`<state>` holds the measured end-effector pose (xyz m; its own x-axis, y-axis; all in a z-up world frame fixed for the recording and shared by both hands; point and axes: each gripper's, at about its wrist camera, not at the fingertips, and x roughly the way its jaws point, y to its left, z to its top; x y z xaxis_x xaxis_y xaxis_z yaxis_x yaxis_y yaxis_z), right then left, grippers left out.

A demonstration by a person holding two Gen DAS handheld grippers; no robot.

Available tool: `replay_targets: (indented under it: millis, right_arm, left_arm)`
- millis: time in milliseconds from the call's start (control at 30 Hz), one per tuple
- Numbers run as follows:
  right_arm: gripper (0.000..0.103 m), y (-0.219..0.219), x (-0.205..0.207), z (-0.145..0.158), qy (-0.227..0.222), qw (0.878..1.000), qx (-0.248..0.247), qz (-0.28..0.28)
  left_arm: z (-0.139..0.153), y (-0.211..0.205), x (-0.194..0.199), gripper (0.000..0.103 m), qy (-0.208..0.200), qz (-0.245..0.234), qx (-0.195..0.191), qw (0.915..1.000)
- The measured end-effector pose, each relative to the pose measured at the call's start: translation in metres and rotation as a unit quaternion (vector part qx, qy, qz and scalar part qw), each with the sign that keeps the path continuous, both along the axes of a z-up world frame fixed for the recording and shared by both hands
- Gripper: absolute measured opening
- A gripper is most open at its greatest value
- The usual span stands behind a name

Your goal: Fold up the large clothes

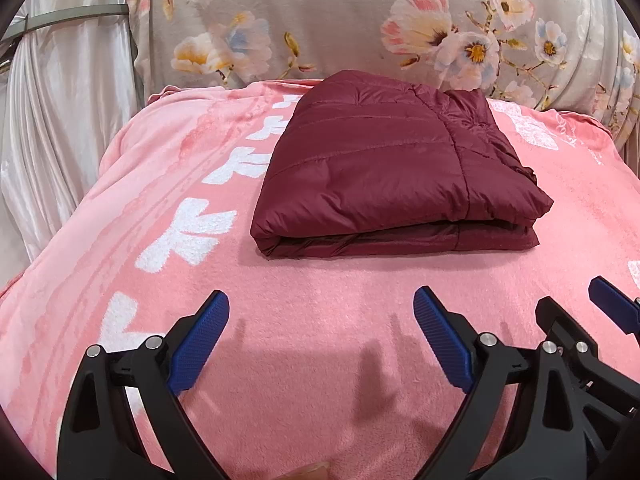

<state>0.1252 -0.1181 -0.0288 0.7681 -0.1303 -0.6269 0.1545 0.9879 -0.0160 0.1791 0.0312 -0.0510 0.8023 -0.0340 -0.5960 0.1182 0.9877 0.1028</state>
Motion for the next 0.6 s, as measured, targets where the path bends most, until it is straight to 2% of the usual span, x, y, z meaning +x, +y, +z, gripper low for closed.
replay_targets:
  millis: [600]
  right_arm:
    - [0.056, 0.0001, -0.0001, 0.0001, 0.001, 1.000, -0.003, 0.000]
  left_arm:
    - [0.0003, -0.0001, -0.0010, 0.089, 0.000, -0.001, 0.000, 1.0000]
